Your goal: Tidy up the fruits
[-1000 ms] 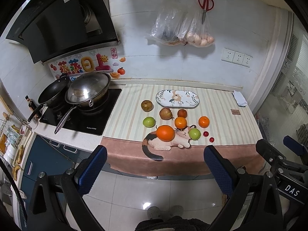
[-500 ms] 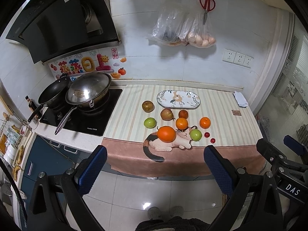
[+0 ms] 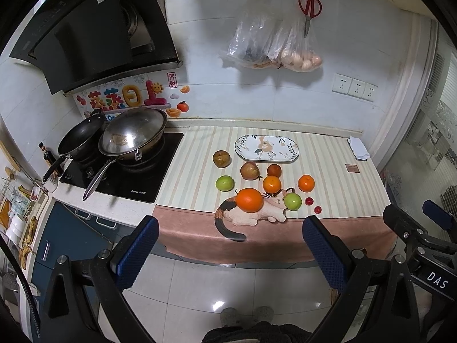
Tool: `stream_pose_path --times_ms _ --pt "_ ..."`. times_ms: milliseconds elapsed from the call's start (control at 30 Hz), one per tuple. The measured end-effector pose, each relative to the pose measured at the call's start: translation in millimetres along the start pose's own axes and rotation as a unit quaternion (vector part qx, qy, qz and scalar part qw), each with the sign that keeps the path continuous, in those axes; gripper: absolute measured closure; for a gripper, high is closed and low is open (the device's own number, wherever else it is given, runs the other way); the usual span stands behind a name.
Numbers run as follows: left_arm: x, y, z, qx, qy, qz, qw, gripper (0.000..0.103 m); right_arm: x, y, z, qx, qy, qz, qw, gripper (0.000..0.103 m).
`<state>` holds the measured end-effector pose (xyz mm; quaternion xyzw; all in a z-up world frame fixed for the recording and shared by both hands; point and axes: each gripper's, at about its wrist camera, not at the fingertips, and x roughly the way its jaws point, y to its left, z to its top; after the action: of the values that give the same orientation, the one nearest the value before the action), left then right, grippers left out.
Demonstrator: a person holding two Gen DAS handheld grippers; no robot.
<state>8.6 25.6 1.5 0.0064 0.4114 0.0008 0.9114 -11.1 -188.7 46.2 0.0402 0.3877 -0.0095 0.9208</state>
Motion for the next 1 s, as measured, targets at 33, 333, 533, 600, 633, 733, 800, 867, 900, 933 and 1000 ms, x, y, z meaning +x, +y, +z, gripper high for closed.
stream_pose_path --times_ms 33,333,533,600,633,733,800,867,900,933,1000 --pt "0 0 0 0.0 -0.001 0.0 1.0 0.0 -1 0 -1 0.0 -0.001 0.0 1.0 0.0" --pt "2 7 3 -0.001 -0.001 0.0 1.0 0.0 0 1 0 0.0 -0.001 -0.002 1.0 0.0" --pt "1 5 2 -0.001 0.0 -0.001 1.0 0.0 -2 2 -3 0.002 -0.003 -0.002 1.0 0.0" --pt "1 5 2 -0.001 0.0 0.0 1.0 0.0 -2 3 -2 0.002 -0.003 -0.003 1.0 0.0" --pt "1 5 2 -0.001 0.0 0.0 1.0 0.0 -2 3 -2 0.002 -0.004 -0.002 1.0 0.0" --pt "2 10 4 0.0 -0.002 0.0 1.0 0.0 -3 2 -3 0.003 -0.006 -0.002 1.0 0.0" --pt "1 13 5 -0.001 -0.003 0.0 1.0 0.0 -3 3 -3 0.004 -0.006 -0.001 1.0 0.0" --pt "1 13 5 -0.001 -0.002 0.0 1.0 0.0 -3 2 -3 0.003 -0.005 -0.001 1.0 0.0" --pt "1 16 6 -0.002 -0.003 0.0 1.0 0.0 -3 3 -2 0.005 -0.005 0.0 1.0 0.0" --pt "1 17 7 -0.002 -0.002 -0.001 1.0 0.0 -5 4 -3 0.004 -0.006 -0.001 1.0 0.0" --pt "-1 17 6 -0.002 -0.002 -0.002 1.0 0.0 -5 4 -2 0.003 -0.006 -0.002 1.0 0.0"
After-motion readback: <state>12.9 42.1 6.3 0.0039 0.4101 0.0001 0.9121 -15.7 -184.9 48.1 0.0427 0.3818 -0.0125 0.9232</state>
